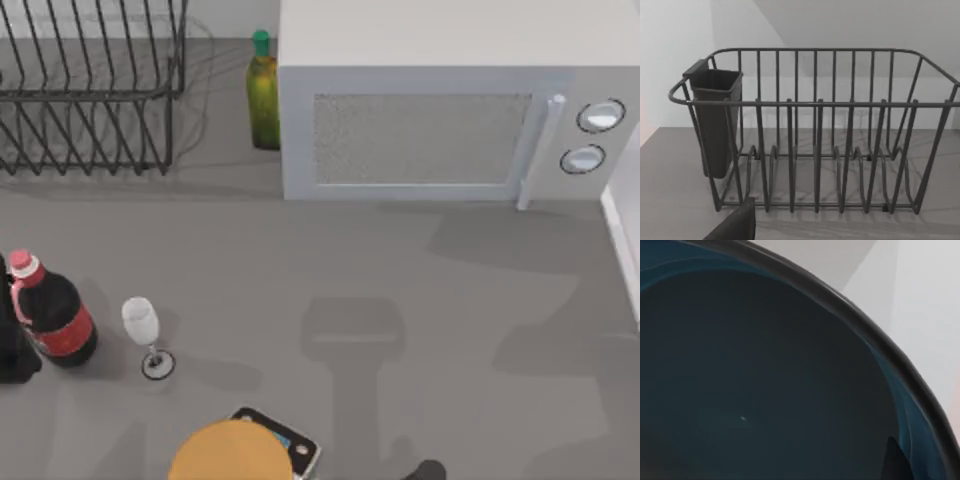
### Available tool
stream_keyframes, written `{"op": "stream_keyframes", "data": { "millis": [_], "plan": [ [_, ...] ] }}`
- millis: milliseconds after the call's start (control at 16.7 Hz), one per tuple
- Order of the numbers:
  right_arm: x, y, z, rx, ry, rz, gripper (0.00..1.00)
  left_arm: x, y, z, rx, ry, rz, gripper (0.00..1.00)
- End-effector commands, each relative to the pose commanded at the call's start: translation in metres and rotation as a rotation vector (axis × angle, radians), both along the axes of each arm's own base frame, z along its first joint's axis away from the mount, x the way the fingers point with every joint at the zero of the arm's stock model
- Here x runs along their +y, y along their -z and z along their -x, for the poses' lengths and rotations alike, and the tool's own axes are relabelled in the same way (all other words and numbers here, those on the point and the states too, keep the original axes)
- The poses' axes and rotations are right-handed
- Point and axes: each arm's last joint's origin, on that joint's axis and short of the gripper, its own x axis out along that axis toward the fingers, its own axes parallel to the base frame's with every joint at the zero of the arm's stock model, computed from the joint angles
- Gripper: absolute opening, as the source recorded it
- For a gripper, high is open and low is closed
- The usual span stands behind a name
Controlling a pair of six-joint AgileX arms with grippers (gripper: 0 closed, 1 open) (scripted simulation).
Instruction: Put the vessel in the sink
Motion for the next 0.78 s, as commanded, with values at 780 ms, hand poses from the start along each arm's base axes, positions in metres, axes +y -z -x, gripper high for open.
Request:
{"op": "stream_keyframes", "data": {
  "millis": [780],
  "plan": [
    [0.028,0.055,-0.031,-0.051,-0.153,0.002,0.0,0.0,0.0,0.0,0.0,0.0,0.0,1.0]
  ]
}}
